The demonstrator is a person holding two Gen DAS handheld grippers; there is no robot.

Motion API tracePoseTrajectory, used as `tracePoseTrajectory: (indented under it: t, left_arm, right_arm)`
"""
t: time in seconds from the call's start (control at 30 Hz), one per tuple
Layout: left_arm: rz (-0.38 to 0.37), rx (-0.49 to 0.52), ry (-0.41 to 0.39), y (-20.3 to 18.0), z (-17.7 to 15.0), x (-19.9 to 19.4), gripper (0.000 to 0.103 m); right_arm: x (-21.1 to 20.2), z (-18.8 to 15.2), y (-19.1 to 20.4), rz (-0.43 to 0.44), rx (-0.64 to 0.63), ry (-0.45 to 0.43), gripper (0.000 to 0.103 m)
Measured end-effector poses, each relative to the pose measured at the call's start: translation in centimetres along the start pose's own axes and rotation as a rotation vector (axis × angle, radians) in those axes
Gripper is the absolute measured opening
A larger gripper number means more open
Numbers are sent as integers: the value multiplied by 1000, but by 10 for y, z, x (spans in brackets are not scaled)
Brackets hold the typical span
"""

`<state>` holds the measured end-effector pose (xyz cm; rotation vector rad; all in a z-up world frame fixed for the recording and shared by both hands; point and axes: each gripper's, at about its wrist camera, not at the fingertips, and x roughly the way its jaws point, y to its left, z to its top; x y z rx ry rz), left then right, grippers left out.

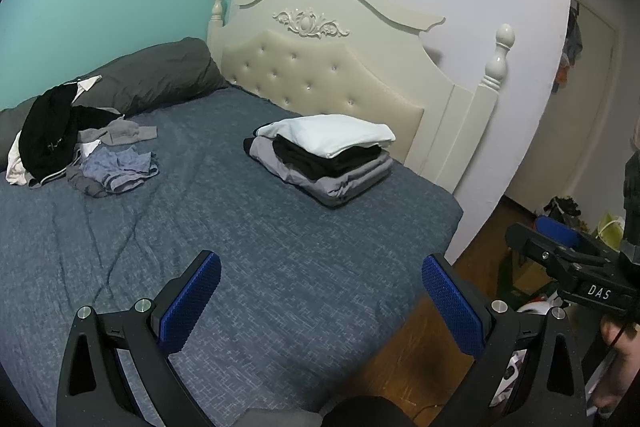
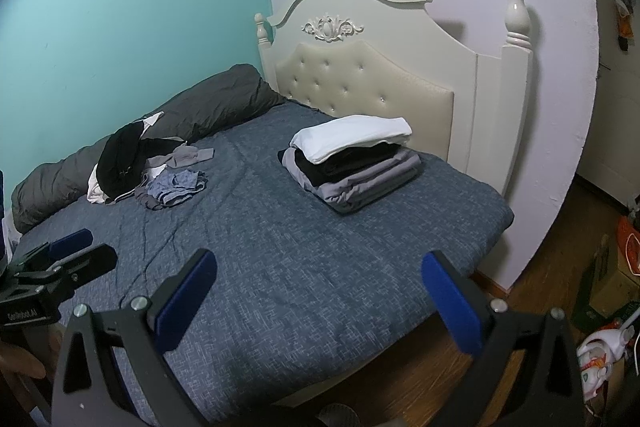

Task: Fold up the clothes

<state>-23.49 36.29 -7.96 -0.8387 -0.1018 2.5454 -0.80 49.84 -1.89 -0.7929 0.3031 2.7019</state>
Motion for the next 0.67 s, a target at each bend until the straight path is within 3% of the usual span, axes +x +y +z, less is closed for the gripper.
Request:
tracePoseTrajectory:
  t: [0.67]
  left_arm:
    - [9,2,-18,1,-1,-3,102]
  right_arm:
    - [1,-1,-2,1,3,0,103]
